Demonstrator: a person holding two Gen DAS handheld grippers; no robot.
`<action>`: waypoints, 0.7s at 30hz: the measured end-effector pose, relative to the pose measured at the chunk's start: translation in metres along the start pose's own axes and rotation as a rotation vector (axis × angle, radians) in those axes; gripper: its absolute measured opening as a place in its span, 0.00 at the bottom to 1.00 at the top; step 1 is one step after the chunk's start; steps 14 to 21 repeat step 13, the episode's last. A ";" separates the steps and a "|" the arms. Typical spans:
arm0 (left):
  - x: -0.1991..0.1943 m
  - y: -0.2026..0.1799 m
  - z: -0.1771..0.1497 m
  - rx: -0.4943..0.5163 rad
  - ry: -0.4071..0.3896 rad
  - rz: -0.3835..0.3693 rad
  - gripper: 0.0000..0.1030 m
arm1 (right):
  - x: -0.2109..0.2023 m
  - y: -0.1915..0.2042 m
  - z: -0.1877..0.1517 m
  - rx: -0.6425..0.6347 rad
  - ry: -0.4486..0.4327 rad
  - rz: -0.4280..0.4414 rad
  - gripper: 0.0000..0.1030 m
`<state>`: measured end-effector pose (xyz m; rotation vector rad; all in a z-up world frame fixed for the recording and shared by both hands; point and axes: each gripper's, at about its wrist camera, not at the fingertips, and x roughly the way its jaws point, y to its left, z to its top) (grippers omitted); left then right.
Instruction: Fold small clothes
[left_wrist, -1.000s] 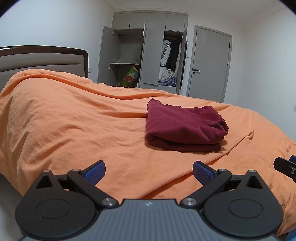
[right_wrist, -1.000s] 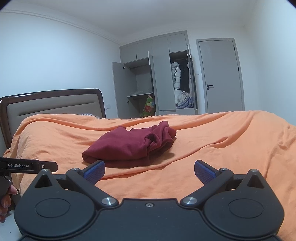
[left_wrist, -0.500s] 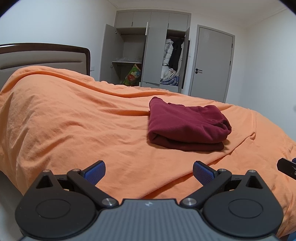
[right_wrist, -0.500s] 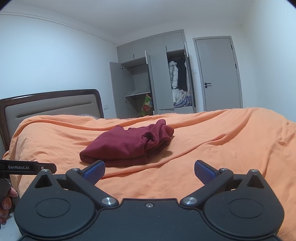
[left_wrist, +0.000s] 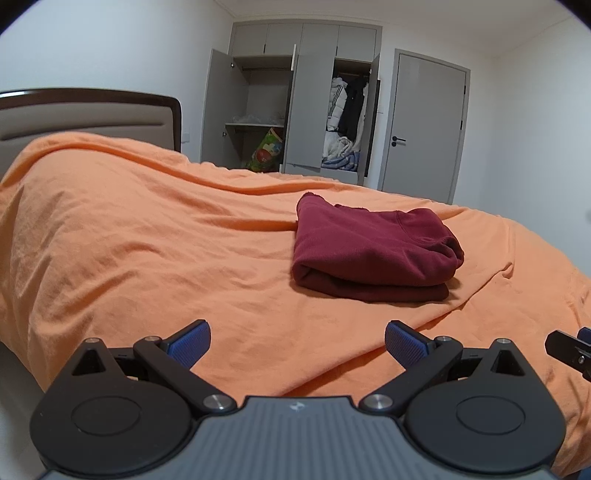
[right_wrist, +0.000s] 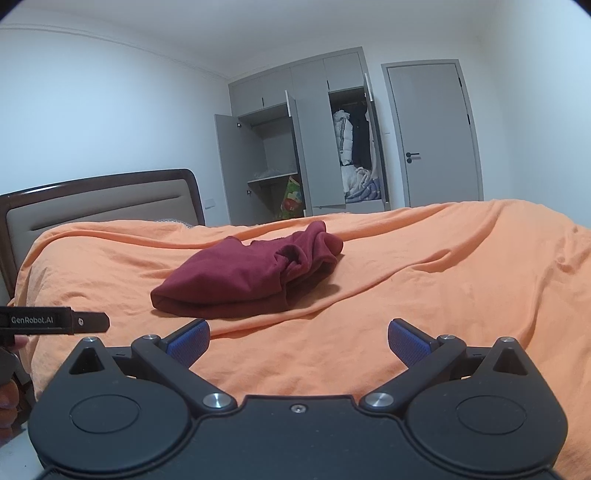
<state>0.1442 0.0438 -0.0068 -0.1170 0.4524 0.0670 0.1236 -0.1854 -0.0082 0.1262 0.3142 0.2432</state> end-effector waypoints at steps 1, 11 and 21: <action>0.001 -0.001 0.000 0.001 -0.002 0.003 1.00 | 0.001 -0.001 -0.001 0.000 0.002 0.000 1.00; 0.014 -0.006 0.003 0.019 0.012 -0.002 1.00 | 0.012 -0.010 -0.007 0.019 0.029 -0.012 1.00; 0.017 -0.007 0.004 0.020 0.019 0.000 1.00 | 0.014 -0.012 -0.007 0.021 0.035 -0.014 1.00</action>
